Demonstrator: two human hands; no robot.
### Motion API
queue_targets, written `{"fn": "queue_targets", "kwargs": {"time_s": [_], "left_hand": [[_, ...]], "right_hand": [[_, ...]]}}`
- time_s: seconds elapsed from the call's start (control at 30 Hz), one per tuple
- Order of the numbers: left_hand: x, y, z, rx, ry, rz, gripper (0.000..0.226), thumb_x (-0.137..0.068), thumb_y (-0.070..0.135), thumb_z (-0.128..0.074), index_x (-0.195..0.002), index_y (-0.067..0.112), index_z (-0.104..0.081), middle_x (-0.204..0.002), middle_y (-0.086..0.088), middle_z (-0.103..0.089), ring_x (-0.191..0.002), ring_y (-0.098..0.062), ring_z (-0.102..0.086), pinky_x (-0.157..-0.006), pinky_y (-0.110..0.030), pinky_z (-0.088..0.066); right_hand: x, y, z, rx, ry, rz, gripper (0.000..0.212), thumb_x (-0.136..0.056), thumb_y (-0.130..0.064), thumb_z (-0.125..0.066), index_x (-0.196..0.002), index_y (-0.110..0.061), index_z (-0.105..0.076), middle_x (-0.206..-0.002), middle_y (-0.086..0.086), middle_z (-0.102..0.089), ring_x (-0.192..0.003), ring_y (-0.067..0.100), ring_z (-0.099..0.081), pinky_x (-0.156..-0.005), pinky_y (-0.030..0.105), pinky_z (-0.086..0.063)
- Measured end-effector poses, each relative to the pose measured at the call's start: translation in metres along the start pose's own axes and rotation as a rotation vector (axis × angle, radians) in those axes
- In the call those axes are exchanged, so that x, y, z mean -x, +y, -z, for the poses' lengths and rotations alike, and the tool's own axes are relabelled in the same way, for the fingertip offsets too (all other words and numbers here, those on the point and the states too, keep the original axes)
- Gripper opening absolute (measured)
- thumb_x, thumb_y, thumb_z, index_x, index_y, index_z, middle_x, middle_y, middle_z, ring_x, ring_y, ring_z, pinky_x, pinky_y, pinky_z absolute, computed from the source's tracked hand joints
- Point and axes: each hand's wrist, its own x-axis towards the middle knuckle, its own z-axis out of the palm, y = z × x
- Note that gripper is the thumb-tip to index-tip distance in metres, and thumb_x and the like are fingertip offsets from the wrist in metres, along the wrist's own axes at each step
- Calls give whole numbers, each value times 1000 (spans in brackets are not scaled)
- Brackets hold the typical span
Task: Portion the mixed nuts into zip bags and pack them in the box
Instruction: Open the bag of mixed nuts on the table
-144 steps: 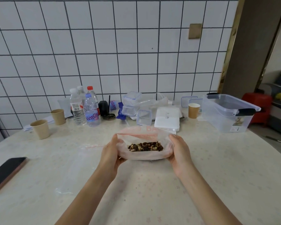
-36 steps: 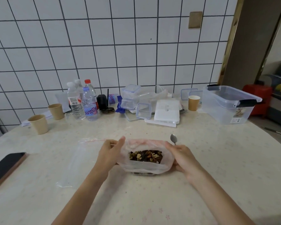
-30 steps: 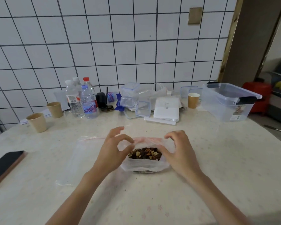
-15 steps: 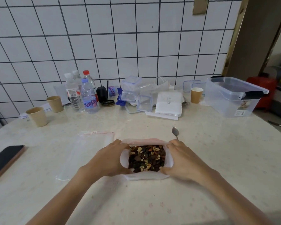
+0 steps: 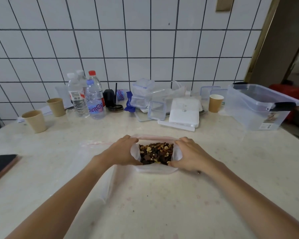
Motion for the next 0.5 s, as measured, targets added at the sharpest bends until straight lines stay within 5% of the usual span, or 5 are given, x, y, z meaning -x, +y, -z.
{"fn": "queue_targets", "kwargs": {"time_s": [0.13,0.37,0.5], "left_hand": [[-31,-9,8,-13,14,5,99,-77,57,-84,-156,19,-39,-148,-3,-47,-134,-22,-47,-112,-35,-39],[-41,-14,10,40,48,38,87,-81,52,-82,-154,27,-42,-152,1,-46,-140,-23,-43,-117,-50,-37],[-12,-11,7,290,211,2,67,-82,47,-83,-141,29,-58,-150,3,-50,-137,-18,-46,-114,-33,-34]], "right_hand": [[-35,7,-4,-38,32,-39,87,-84,-58,-71,-153,-16,-39,-152,5,-40,-141,26,-37,-106,36,-39],[-58,13,-13,-150,61,-54,75,-88,-51,-73,-150,-19,-45,-145,9,-47,-137,29,-42,-104,40,-40],[-43,14,-10,-332,182,-19,61,-88,-39,-78,-141,-16,-56,-149,3,-42,-141,20,-39,-105,28,-34]]}}
